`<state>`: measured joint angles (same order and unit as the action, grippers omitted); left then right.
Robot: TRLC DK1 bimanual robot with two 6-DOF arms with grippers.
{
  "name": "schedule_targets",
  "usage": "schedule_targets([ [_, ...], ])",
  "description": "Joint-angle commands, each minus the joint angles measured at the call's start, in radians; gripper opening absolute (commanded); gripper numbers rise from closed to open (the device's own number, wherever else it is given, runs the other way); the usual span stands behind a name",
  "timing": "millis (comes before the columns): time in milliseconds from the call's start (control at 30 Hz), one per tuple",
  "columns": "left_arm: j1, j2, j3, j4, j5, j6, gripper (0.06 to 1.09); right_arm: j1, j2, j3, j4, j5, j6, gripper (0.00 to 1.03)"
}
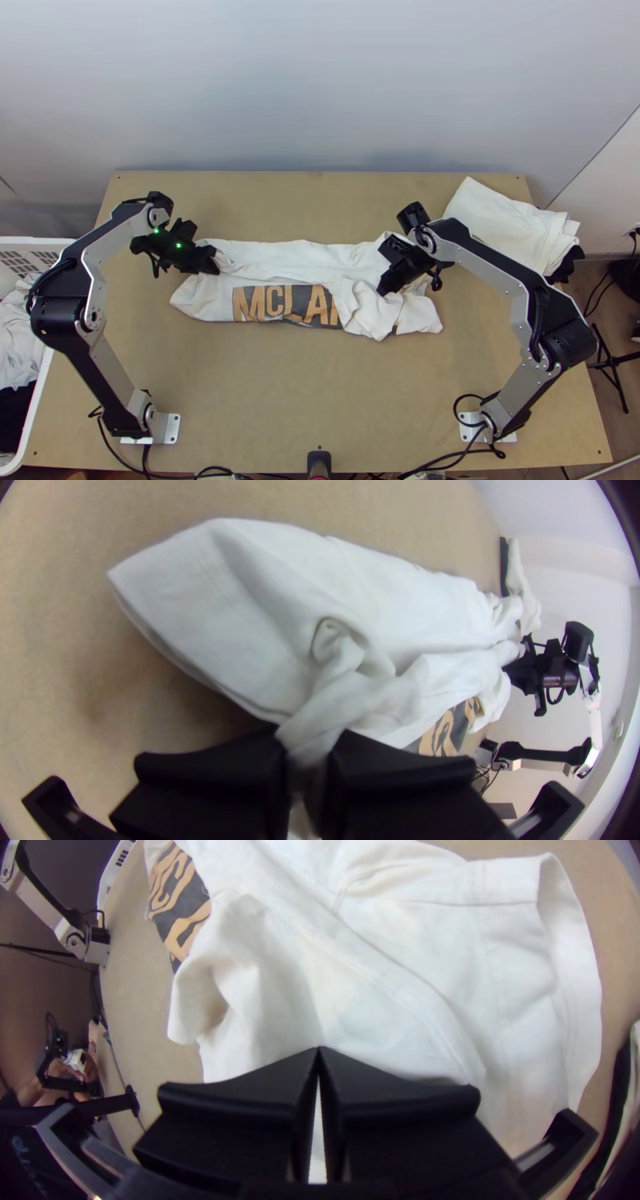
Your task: Fold the t-shirt
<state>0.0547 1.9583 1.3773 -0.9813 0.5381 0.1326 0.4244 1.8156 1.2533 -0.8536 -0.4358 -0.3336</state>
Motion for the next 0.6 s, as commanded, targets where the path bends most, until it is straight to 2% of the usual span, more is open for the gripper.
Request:
schedule_targets([
  [0,-0.004,-0.013,-0.003,0.02,-0.003,-0.03,0.1,0.004,0.001,0.011,0.007,-0.001,0.005,0.04],
  [100,0.0,-0.029,-0.004,0.016,-0.003,-0.024,0.1,0.004,-0.007,0.026,0.001,-0.017,0.022,0.04],
  [233,0.019,-0.061,0.0,-0.002,-0.003,-0.016,0.1,0.005,-0.073,0.101,-0.099,-0.092,0.034,0.04],
  [400,0.065,-0.088,0.002,-0.053,-0.004,0.022,0.1,0.008,-0.154,0.123,-0.133,-0.098,0.048,0.04],
  [567,0.14,-0.122,-0.014,-0.131,-0.006,0.105,0.1,-0.061,-0.165,0.104,-0.144,-0.098,0.038,0.04],
])
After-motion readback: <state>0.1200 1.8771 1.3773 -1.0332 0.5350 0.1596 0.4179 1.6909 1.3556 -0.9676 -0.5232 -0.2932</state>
